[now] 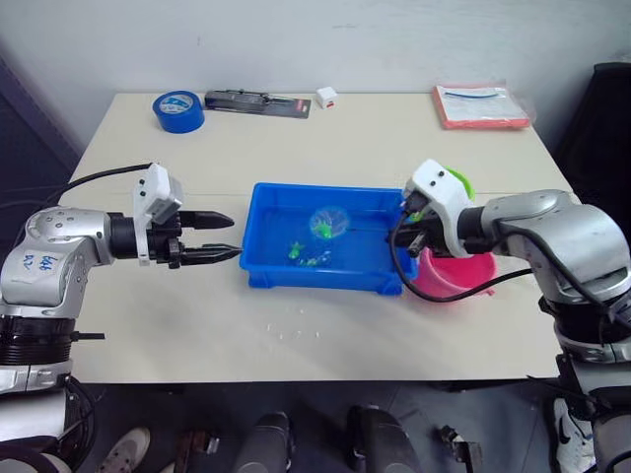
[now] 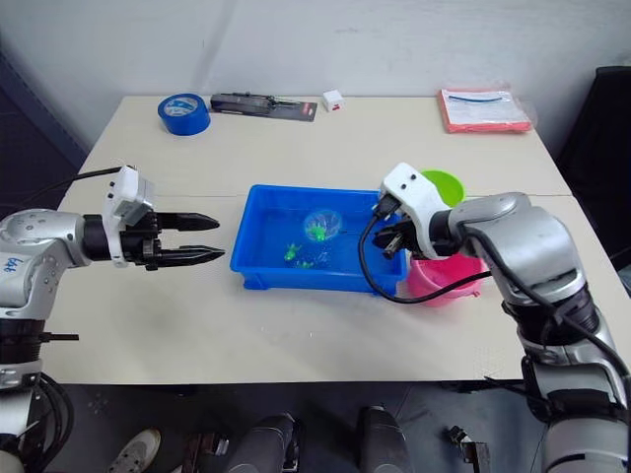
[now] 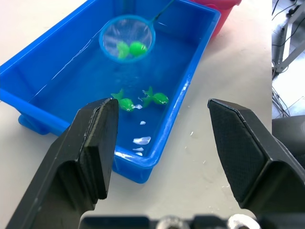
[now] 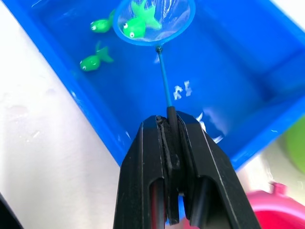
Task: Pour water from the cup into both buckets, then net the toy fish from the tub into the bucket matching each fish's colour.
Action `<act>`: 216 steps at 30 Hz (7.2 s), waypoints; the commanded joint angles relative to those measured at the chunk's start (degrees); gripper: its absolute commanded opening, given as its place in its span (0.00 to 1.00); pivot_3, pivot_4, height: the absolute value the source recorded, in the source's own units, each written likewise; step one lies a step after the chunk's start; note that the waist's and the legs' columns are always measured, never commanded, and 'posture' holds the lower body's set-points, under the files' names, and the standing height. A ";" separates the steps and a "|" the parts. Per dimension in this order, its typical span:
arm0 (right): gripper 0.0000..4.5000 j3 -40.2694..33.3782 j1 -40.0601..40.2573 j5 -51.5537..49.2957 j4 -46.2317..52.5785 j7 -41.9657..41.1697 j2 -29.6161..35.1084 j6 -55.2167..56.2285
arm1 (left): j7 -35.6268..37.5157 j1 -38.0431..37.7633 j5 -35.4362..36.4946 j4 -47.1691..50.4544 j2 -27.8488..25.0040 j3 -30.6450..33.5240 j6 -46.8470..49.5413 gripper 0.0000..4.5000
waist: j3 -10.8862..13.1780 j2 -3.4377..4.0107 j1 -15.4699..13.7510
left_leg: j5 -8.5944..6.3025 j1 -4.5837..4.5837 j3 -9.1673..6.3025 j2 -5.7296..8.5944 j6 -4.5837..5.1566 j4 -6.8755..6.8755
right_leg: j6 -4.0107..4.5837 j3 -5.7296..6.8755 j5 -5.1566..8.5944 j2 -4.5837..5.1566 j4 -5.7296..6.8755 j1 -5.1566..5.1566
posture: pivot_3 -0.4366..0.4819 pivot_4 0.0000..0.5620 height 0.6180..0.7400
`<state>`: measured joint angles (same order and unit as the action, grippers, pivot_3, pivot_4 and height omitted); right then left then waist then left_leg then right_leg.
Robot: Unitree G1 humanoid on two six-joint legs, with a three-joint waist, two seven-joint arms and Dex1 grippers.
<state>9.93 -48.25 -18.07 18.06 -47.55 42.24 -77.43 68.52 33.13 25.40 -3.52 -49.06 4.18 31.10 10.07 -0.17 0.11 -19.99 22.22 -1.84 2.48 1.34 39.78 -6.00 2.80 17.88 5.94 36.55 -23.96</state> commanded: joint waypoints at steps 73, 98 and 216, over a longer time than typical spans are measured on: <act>0.18 -4.95 32.41 72.76 -10.79 38.06 18.78 72.09 | 3.91 12.43 -5.89 -14.81 8.89 -3.75 -12.23 0.73 | 0.00 0.00 -0.08 | 0.03 0.15 0.62 0.07 0.03 0.01 | 0.00 -0.06 0.00 -0.33 0.49 -0.57 | 0.48 0.27 0.98; 0.18 -5.49 33.07 81.40 -11.59 42.88 18.12 73.82 | 3.92 12.38 -5.96 -14.88 8.77 -3.74 -12.18 0.73 | 0.00 0.00 -0.04 | 0.03 0.12 0.67 0.06 0.03 0.02 | 0.00 -0.10 0.00 -0.36 0.52 -0.57 | 0.48 0.27 0.98; 0.18 15.72 -9.77 18.31 -23.63 -9.18 -19.88 25.59 | -2.22 -19.59 8.81 13.31 -9.57 15.33 10.52 0.73 | 0.00 0.01 1.77 | -0.02 0.10 0.36 -0.09 -0.11 -0.07 | 0.02 -0.40 0.01 -0.11 0.62 -0.67 | 0.48 0.27 0.98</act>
<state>28.72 -55.96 1.47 -6.09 -57.46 22.30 -50.93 66.54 14.00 33.37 8.45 -57.42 17.28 41.33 10.07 -0.16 1.88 -20.01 22.31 -1.48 2.40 1.24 39.71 -5.98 2.42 17.89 5.83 37.20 -24.62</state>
